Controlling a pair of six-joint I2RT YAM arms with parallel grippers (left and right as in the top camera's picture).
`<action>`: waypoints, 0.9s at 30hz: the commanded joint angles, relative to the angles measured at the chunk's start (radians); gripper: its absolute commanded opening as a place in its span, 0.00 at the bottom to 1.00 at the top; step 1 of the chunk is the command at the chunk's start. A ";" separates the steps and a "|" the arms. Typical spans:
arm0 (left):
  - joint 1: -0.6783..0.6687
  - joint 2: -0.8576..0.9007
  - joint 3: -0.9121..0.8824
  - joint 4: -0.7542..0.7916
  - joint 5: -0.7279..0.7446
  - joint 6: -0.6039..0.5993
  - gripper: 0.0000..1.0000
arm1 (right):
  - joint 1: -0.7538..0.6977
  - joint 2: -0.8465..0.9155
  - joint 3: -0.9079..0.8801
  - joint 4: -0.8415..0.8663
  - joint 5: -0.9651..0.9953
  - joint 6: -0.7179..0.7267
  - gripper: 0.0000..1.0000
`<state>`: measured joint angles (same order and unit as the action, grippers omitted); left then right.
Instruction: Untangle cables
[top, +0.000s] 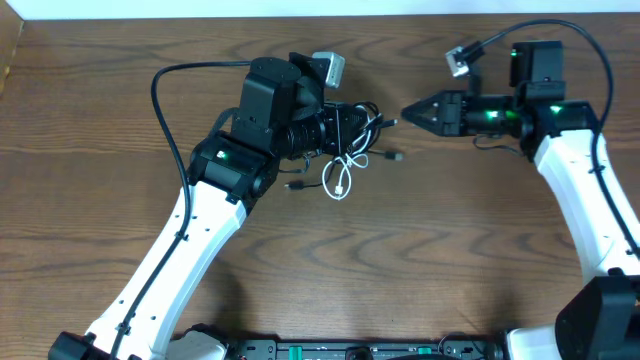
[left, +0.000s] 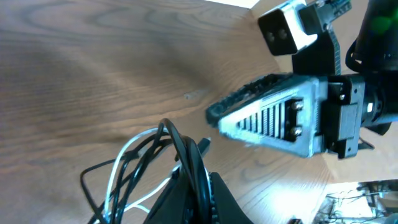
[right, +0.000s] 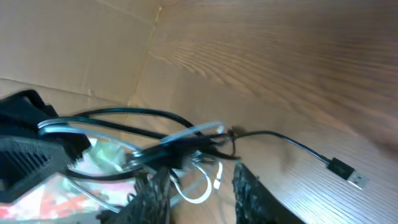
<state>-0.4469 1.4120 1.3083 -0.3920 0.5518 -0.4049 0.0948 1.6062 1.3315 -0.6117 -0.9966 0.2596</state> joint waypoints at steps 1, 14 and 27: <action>0.003 -0.008 0.005 0.009 0.014 -0.039 0.07 | 0.066 0.007 0.011 0.030 0.003 0.099 0.24; 0.004 -0.010 0.005 0.077 0.050 -0.137 0.07 | 0.201 0.021 0.010 0.090 0.053 0.173 0.10; 0.032 -0.014 0.005 0.615 0.421 -0.587 0.08 | 0.200 0.055 -0.012 0.111 0.270 0.255 0.05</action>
<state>-0.4152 1.4151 1.2961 0.1486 0.8261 -0.8322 0.2905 1.6272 1.3300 -0.5129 -0.8268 0.4618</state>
